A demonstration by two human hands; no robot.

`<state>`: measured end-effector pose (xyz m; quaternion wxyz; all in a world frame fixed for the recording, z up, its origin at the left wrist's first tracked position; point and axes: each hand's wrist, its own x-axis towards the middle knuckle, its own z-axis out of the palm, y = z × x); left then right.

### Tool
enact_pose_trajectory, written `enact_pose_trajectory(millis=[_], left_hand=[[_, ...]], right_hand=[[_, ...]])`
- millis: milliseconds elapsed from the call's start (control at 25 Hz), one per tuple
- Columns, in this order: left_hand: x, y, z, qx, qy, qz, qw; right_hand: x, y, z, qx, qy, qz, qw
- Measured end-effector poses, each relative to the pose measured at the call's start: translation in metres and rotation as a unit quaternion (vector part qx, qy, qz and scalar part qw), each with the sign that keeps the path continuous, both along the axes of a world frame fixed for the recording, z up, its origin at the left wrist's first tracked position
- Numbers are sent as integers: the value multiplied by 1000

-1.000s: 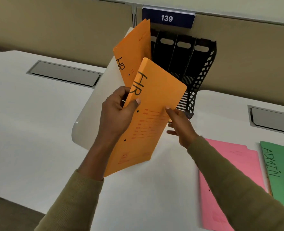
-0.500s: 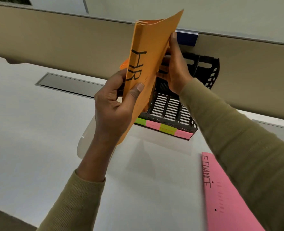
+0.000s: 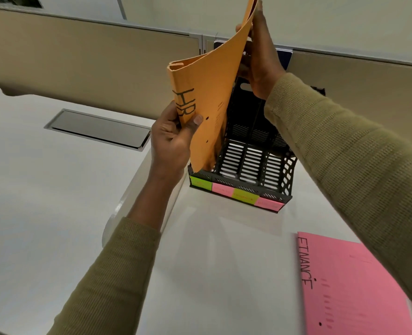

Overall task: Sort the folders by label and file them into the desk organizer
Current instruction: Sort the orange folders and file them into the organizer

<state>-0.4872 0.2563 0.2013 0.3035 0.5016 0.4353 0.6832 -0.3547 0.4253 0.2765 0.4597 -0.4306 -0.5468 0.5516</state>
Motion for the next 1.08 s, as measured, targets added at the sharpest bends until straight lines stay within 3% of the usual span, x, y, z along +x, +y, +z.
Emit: enact_pose_trajectory(millis=[400, 640, 760, 920, 1080], left_hand=[[-4, 39, -53, -103, -21, -18, 994], [-10, 42, -76, -148, -38, 45, 987], [-14, 54, -84, -166, 10, 75, 983], [-3, 62, -101, -224, 99, 96, 965], [6, 63, -104, -249, 118, 106, 955]], right_hand=[[-3, 44, -44, -28, -48, 12, 998], [-12, 44, -53, -40, -102, 41, 993], [-24, 43, -54, 12, -130, -5, 991], [-29, 45, -69, 34, -280, -39, 959], [-28, 41, -72, 12, -268, -31, 963]])
